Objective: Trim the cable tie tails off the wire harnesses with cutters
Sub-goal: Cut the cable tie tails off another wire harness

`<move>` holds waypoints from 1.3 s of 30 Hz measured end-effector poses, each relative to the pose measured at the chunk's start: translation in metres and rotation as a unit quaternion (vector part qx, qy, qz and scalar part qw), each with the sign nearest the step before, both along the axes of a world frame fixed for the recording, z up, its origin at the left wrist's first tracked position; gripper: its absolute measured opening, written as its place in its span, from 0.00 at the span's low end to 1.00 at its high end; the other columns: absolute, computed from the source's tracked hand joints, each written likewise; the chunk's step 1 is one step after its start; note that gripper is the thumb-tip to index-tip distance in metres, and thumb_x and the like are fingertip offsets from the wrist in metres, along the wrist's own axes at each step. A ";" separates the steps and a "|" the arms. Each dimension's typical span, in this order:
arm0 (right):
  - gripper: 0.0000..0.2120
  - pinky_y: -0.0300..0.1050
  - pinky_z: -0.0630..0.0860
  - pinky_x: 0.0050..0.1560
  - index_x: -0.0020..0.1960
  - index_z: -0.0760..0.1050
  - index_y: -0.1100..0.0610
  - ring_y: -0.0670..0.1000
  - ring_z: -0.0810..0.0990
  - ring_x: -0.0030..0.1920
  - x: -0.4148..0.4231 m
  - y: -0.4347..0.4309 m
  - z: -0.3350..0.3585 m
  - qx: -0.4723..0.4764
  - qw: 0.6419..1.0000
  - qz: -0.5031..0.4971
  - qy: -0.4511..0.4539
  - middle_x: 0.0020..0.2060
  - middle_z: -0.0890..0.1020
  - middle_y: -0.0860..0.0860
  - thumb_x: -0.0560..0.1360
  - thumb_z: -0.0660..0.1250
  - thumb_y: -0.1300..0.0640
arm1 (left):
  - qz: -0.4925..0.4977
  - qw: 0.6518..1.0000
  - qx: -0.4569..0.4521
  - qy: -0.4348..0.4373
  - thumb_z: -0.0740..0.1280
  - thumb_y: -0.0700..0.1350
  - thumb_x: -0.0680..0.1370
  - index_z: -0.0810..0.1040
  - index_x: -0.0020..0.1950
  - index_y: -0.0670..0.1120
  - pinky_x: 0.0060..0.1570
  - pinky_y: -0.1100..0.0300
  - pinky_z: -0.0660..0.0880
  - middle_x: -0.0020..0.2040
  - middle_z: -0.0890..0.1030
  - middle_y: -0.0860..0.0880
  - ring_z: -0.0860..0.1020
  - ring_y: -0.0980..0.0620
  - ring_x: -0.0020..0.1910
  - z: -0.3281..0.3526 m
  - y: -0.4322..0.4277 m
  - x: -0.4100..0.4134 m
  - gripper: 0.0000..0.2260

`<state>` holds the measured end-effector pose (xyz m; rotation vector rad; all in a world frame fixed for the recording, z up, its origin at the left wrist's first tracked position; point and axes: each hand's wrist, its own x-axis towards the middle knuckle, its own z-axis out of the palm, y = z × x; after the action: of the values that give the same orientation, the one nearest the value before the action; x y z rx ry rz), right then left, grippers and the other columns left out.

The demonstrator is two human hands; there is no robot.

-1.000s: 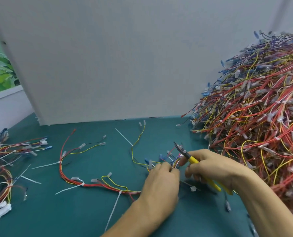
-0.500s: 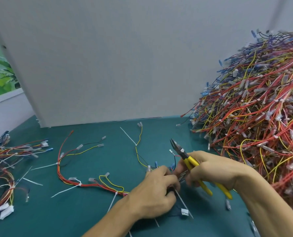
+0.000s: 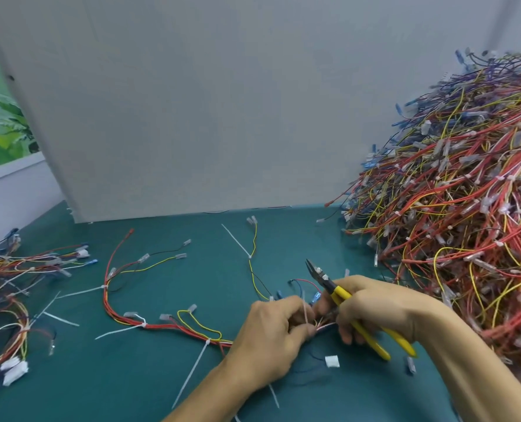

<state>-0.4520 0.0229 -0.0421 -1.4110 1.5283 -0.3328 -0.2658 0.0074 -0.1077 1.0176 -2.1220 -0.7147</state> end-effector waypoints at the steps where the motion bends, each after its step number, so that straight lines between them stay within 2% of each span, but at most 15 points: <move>1: 0.13 0.40 0.72 0.30 0.53 0.75 0.61 0.53 0.76 0.30 0.000 0.000 0.001 0.003 1.000 0.006 0.003 0.31 0.79 0.59 0.72 0.59 0.70 | 0.008 1.000 0.026 -0.004 0.71 0.43 0.72 0.78 0.42 0.50 0.37 0.66 0.72 0.33 0.80 0.57 0.76 0.59 0.34 0.001 -0.001 -0.001 0.03; 4: 0.11 0.48 0.77 0.40 0.55 0.75 0.62 0.56 0.79 0.36 -0.002 0.002 0.002 0.001 1.000 0.022 -0.009 0.36 0.80 0.61 0.74 0.60 0.69 | 0.010 0.997 0.060 -0.047 0.71 0.43 0.73 0.76 0.42 0.48 0.42 0.60 0.74 0.36 0.82 0.52 0.78 0.55 0.38 0.007 -0.004 -0.007 0.04; 7: 0.07 0.54 0.78 0.50 0.55 0.75 0.62 0.57 0.82 0.40 -0.003 0.007 0.009 -0.042 0.996 0.007 -0.077 0.39 0.80 0.59 0.77 0.64 0.65 | -0.009 0.990 0.085 -0.113 0.70 0.45 0.74 0.79 0.43 0.47 0.42 0.60 0.74 0.38 0.82 0.50 0.78 0.52 0.40 0.018 -0.009 -0.010 0.03; 8: 0.06 0.55 0.78 0.51 0.54 0.76 0.60 0.57 0.83 0.42 -0.004 0.010 0.014 -0.064 0.991 -0.011 -0.114 0.41 0.81 0.58 0.77 0.67 0.61 | -0.022 0.987 0.096 -0.130 0.69 0.46 0.74 0.79 0.44 0.48 0.41 0.64 0.74 0.39 0.82 0.51 0.78 0.53 0.40 0.022 -0.013 -0.010 0.02; 10: 0.12 0.56 0.78 0.53 0.53 0.77 0.54 0.55 0.84 0.46 -0.006 0.014 0.024 -0.093 0.984 -0.027 -0.150 0.44 0.84 0.57 0.74 0.70 0.48 | -0.041 0.981 0.123 -0.146 0.69 0.46 0.75 0.81 0.44 0.51 0.40 0.68 0.72 0.40 0.83 0.52 0.78 0.56 0.40 0.030 -0.019 -0.008 0.02; 13: 0.18 0.48 0.76 0.45 0.52 0.73 0.50 0.49 0.80 0.38 -0.001 0.017 0.031 -0.131 0.990 0.016 -0.050 0.37 0.82 0.53 0.71 0.64 0.38 | -0.040 0.981 0.143 -0.122 0.68 0.45 0.76 0.81 0.44 0.52 0.46 0.63 0.74 0.42 0.84 0.51 0.78 0.57 0.40 0.030 -0.023 -0.001 0.02; 15: 0.15 0.44 0.72 0.38 0.51 0.70 0.50 0.45 0.74 0.34 0.002 0.017 0.025 -0.163 0.984 0.028 0.062 0.35 0.77 0.49 0.74 0.69 0.42 | -0.027 0.987 0.140 -0.077 0.69 0.43 0.75 0.80 0.43 0.51 0.46 0.62 0.75 0.41 0.85 0.49 0.80 0.57 0.39 0.025 -0.021 0.004 0.04; 17: 0.16 0.44 0.68 0.36 0.49 0.65 0.49 0.45 0.69 0.32 -0.001 0.020 0.015 -0.170 0.971 0.048 0.161 0.35 0.73 0.48 0.68 0.69 0.46 | -0.027 0.984 0.173 -0.001 0.69 0.39 0.75 0.79 0.41 0.50 0.48 0.58 0.78 0.39 0.85 0.47 0.81 0.54 0.38 0.019 -0.017 0.009 0.06; 19: 0.17 0.41 0.66 0.35 0.47 0.62 0.47 0.43 0.67 0.31 -0.007 0.026 0.006 -0.153 0.965 0.066 0.202 0.35 0.70 0.47 0.66 0.68 0.48 | -0.032 0.977 0.203 0.054 0.69 0.37 0.75 0.79 0.40 0.49 0.48 0.53 0.79 0.38 0.84 0.46 0.82 0.52 0.37 0.013 -0.015 0.013 0.07; 21: 0.16 0.39 0.67 0.37 0.47 0.63 0.46 0.42 0.69 0.35 -0.016 0.028 -0.001 -0.181 0.951 0.070 0.240 0.39 0.71 0.45 0.67 0.69 0.49 | -0.029 0.974 0.209 0.077 0.69 0.35 0.75 0.77 0.42 0.46 0.47 0.53 0.79 0.37 0.84 0.45 0.82 0.51 0.37 0.010 -0.016 0.013 0.07; 24: 0.14 0.39 0.70 0.47 0.51 0.72 0.44 0.42 0.72 0.45 -0.023 0.027 -0.005 -0.264 0.900 0.087 0.336 0.45 0.73 0.41 0.67 0.69 0.48 | -0.025 0.969 0.224 0.101 0.68 0.34 0.75 0.74 0.44 0.43 0.44 0.55 0.78 0.38 0.84 0.43 0.82 0.50 0.37 0.009 -0.016 0.011 0.06; 26: 0.16 0.43 0.74 0.51 0.55 0.76 0.46 0.44 0.74 0.48 -0.025 0.028 -0.003 -0.280 0.886 0.100 0.357 0.45 0.75 0.40 0.67 0.68 0.49 | -0.021 0.969 0.223 0.101 0.69 0.33 0.75 0.74 0.44 0.43 0.44 0.55 0.78 0.37 0.83 0.43 0.82 0.50 0.36 0.009 -0.015 0.010 0.07; 29: 0.17 0.46 0.76 0.49 0.56 0.77 0.45 0.45 0.74 0.48 -0.025 0.031 0.000 -0.268 0.878 0.119 0.377 0.45 0.75 0.41 0.67 0.67 0.50 | -0.019 0.971 0.217 0.102 0.68 0.33 0.75 0.74 0.44 0.44 0.44 0.55 0.78 0.37 0.82 0.44 0.82 0.51 0.36 0.010 -0.013 0.008 0.07; 35: 0.18 0.44 0.76 0.48 0.59 0.76 0.43 0.46 0.75 0.49 -0.024 0.031 -0.001 -0.262 0.869 0.133 0.398 0.46 0.75 0.41 0.69 0.68 0.50 | -0.019 0.972 0.217 0.091 0.68 0.34 0.75 0.74 0.44 0.44 0.46 0.52 0.79 0.42 0.83 0.38 0.82 0.50 0.37 0.012 -0.012 0.008 0.07; 39: 0.16 0.44 0.75 0.47 0.57 0.77 0.43 0.46 0.74 0.48 -0.025 0.030 -0.002 -0.274 0.862 0.139 0.404 0.44 0.74 0.41 0.69 0.68 0.49 | -0.021 0.973 0.214 0.084 0.69 0.35 0.75 0.74 0.44 0.44 0.47 0.51 0.79 0.42 0.83 0.38 0.82 0.50 0.37 0.012 -0.013 0.008 0.06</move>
<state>-0.4771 0.0534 -0.0443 -2.4032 1.9228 0.0402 -0.2573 -0.0057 -0.0962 1.0881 -1.8876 -1.2709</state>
